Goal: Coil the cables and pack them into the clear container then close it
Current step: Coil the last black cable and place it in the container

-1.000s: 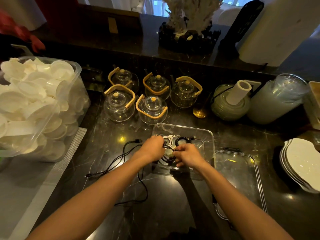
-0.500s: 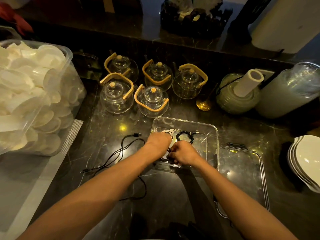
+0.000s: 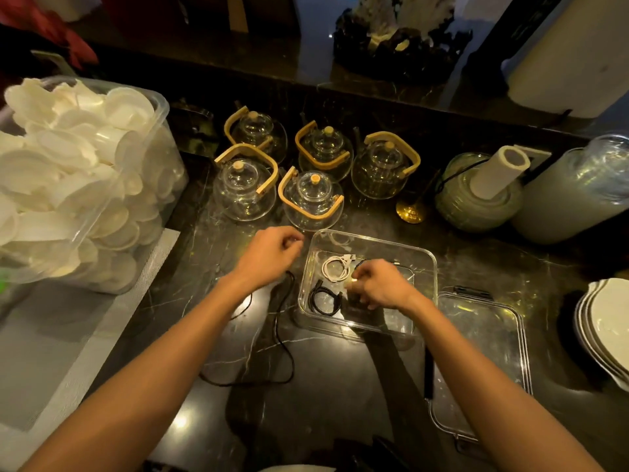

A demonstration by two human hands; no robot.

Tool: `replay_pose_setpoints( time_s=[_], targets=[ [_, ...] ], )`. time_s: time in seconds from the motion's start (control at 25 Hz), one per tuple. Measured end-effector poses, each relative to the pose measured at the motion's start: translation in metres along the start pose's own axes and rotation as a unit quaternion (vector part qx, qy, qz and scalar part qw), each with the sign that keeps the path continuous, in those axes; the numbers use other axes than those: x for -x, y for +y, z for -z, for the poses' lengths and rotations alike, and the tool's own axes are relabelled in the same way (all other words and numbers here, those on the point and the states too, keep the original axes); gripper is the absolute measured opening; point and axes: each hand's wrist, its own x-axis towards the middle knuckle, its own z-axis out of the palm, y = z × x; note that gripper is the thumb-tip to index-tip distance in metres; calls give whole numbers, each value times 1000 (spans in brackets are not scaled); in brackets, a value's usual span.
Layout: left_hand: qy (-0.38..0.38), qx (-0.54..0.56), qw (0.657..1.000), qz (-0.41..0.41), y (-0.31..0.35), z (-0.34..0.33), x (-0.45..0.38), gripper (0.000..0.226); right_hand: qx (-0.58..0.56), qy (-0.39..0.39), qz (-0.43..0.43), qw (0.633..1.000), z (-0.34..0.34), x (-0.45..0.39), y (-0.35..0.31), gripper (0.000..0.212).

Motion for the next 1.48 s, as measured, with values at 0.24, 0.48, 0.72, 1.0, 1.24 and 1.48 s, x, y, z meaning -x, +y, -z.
replay_pose_setpoints(
  time_s=[0.24,0.48,0.72,1.0,1.24,1.48],
  targets=[
    [-2,-90,985,149,-75,2,44,53,-58,102,94,989,-8,34,-55,17],
    [0,-159,965,209,-121,6,90,63,10,-8,172,985,-86,51,-92,27],
    [32,-45,978,200,-144,5,103,36,143,0,138,980,-149,13,-91,41],
    [19,83,974,209,-155,-11,107,27,-176,-13,-80,981,-175,-37,-109,22],
    [-49,177,964,190,-155,-19,110,11,-206,-24,-127,970,-175,-44,-113,25],
    [-6,303,921,245,-123,4,83,33,-285,-105,-58,951,-153,-16,-119,16]
  ],
)
